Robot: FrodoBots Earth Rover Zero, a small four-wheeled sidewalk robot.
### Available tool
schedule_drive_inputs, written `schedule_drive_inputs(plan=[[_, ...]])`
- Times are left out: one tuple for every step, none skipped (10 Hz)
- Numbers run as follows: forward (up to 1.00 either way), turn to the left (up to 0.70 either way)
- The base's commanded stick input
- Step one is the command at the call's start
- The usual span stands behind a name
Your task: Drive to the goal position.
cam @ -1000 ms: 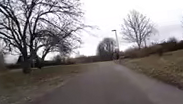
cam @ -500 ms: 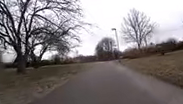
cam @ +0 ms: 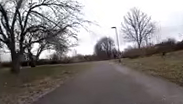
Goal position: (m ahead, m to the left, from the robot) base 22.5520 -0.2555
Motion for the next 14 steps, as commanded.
schedule_drive_inputs(plan=[[1.0,0.0],[1.0,0.0],[1.0,0.0],[1.0,0.0],[1.0,0.0],[1.0,0.0],[1.0,0.0],[1.0,0.0],[1.0,0.0],[1.0,0.0],[1.0,0.0],[1.0,0.0],[1.0,0.0],[1.0,0.0]])
